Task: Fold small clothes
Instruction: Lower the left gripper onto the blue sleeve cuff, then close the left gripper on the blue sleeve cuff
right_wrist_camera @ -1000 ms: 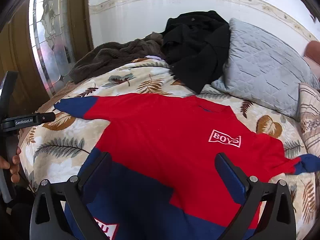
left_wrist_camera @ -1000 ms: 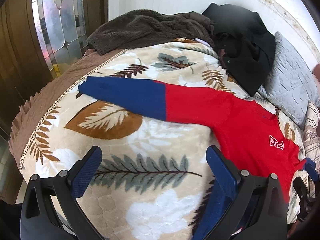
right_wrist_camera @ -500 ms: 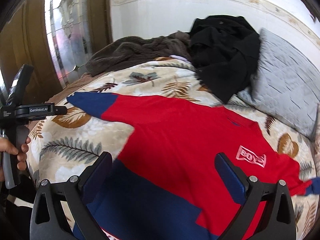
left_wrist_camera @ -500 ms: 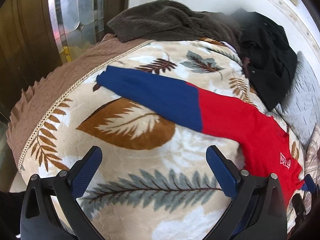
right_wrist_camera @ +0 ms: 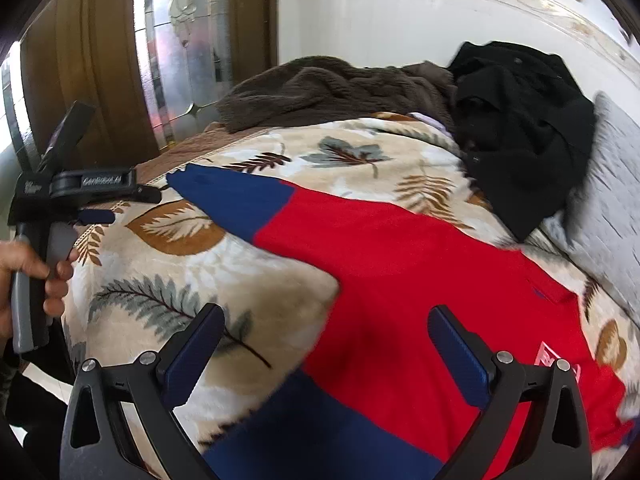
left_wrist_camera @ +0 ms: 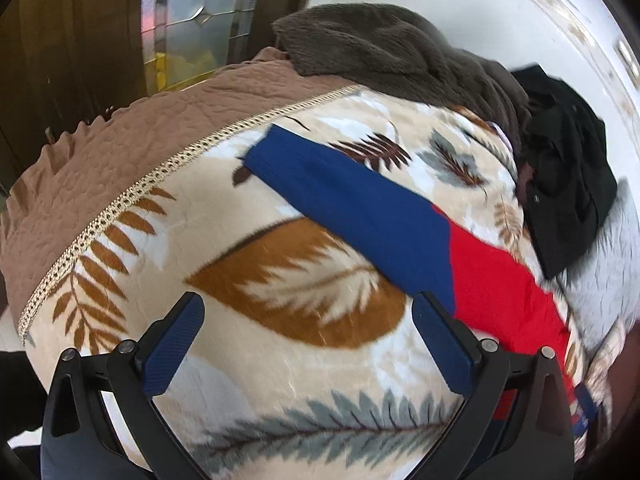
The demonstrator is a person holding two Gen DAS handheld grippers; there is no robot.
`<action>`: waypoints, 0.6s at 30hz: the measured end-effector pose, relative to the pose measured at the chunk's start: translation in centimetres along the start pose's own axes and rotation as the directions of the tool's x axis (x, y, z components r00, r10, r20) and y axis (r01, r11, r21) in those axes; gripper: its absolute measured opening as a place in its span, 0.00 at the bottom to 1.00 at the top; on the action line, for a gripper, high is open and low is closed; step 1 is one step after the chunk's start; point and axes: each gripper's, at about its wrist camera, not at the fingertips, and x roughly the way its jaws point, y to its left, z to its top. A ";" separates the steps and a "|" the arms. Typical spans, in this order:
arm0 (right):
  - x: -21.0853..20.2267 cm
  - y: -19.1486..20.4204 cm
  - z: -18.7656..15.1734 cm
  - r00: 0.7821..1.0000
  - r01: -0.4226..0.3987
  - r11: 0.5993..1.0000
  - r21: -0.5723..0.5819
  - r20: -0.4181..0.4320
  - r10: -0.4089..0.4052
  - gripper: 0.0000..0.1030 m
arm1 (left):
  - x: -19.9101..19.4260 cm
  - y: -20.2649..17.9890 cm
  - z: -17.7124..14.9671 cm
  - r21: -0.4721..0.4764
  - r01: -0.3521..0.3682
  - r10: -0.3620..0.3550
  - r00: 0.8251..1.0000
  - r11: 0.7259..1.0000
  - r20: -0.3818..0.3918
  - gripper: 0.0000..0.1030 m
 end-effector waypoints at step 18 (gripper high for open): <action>8.0 3.3 3.6 0.997 -0.046 0.993 -0.105 -0.062 0.039 0.97 | 6.1 2.6 4.2 -0.179 -0.048 0.046 0.999 0.983 -0.017 0.99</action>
